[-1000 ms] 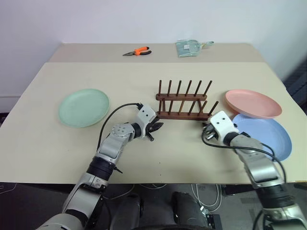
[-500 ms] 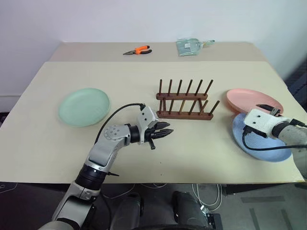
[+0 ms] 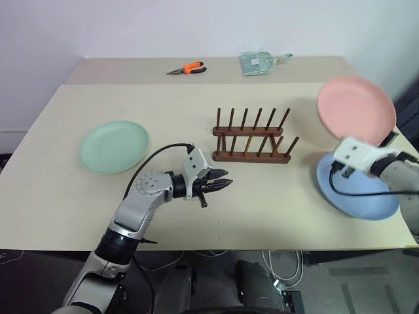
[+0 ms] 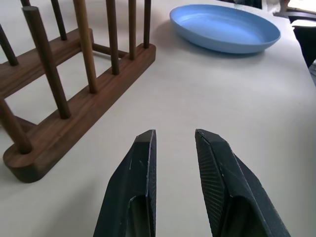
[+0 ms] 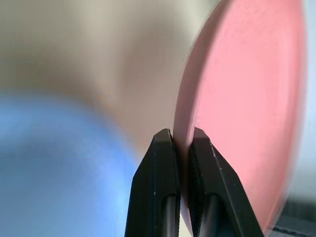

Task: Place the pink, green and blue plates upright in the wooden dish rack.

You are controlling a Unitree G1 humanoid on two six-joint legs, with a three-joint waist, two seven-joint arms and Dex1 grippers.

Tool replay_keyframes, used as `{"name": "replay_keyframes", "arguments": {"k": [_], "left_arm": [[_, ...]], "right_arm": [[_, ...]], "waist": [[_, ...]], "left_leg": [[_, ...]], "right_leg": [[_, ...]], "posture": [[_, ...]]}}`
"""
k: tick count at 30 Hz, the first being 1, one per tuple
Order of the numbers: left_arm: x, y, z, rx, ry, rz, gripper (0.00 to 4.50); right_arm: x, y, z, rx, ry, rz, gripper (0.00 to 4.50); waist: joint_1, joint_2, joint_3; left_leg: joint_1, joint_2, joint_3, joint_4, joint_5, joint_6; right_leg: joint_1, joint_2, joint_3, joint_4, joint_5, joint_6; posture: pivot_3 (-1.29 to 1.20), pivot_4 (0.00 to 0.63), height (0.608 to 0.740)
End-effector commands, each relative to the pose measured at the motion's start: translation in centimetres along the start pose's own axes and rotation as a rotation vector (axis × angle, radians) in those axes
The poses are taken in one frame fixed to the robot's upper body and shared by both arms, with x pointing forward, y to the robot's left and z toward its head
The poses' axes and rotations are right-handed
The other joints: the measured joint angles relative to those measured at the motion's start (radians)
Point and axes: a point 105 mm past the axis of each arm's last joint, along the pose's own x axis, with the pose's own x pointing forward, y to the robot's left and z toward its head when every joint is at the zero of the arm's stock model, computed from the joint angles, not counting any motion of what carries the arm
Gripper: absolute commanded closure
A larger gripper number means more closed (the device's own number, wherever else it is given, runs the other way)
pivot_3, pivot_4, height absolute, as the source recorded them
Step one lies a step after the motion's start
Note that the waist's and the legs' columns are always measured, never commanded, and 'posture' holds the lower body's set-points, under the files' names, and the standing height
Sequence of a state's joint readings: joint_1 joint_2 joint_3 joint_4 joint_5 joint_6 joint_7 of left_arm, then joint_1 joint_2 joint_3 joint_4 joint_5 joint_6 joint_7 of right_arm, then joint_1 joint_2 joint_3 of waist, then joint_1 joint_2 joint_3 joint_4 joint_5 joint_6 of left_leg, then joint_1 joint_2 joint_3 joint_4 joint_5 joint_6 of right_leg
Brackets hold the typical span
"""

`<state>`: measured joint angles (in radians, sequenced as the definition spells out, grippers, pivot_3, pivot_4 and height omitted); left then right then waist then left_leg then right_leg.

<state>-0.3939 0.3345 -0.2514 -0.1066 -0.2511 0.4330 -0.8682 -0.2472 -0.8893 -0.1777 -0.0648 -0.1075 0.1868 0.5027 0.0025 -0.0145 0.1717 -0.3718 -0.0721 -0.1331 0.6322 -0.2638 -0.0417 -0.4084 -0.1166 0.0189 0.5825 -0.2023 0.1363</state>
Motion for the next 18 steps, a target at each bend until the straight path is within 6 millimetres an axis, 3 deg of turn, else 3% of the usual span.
{"name": "replay_keyframes", "arguments": {"k": [1, 4, 6, 13, 18], "left_arm": [[-0.3, 0.2, 0.9, 0.022, -0.038, 0.001, 3.27], [-0.2, 0.2, 0.8, 0.027, -0.034, -0.006, 3.27], [0.0, 0.1, 1.0, 0.023, -0.044, -0.011, 3.27], [-0.2, -0.9, 2.0, -0.004, -0.101, -0.055, 3.27], [-0.6, -1.5, 2.4, -0.011, -0.115, -0.079, 3.27]], "right_arm": [[-1.8, -2.4, 8.5, 0.573, -0.408, -0.001, 4.49], [-3.3, -1.7, 12.9, 0.903, -0.622, 0.159, 4.49], [-3.7, -1.3, 14.0, 0.985, -0.652, 0.216, 4.49], [-3.3, 0.7, 13.8, 1.021, -0.563, 0.324, 4.49], [-1.8, 0.6, 12.2, 1.057, -0.493, 0.288, 4.49]], "waist": [[-0.005, 0.0, 0.0], [0.0, 0.0, 0.0], [0.01, 0.0, 0.0], [0.01, 0.0, 0.0], [0.004, 0.001, 0.0]], "left_leg": [[0.0, 0.0, -0.001, 0.0, 0.0, 0.0], [0.0, 0.0, -0.003, 0.0, 0.0, 0.0], [-0.001, 0.0, -0.004, 0.0, 0.0, 0.0], [-0.002, -0.001, -0.003, 0.0, 0.0, 0.0], [-0.001, 0.0, -0.002, -0.001, 0.0, 0.0]], "right_leg": [[0.0, 0.0, 0.0, 0.0, 0.0, 0.0], [0.0, 0.0, -0.001, 0.001, 0.002, -0.003], [0.0, 0.0, -0.002, 0.0, 0.002, -0.003], [0.0, -0.001, -0.002, -0.001, 0.001, -0.005], [-0.001, 0.0, -0.002, 0.0, 0.001, -0.005]], "posture": [[0.0, 0.15, 0.74], [0.0, 0.15, 0.74], [0.0, 0.15, 0.74], [0.0, 0.15, 0.74], [0.0, 0.15, 0.74]]}}
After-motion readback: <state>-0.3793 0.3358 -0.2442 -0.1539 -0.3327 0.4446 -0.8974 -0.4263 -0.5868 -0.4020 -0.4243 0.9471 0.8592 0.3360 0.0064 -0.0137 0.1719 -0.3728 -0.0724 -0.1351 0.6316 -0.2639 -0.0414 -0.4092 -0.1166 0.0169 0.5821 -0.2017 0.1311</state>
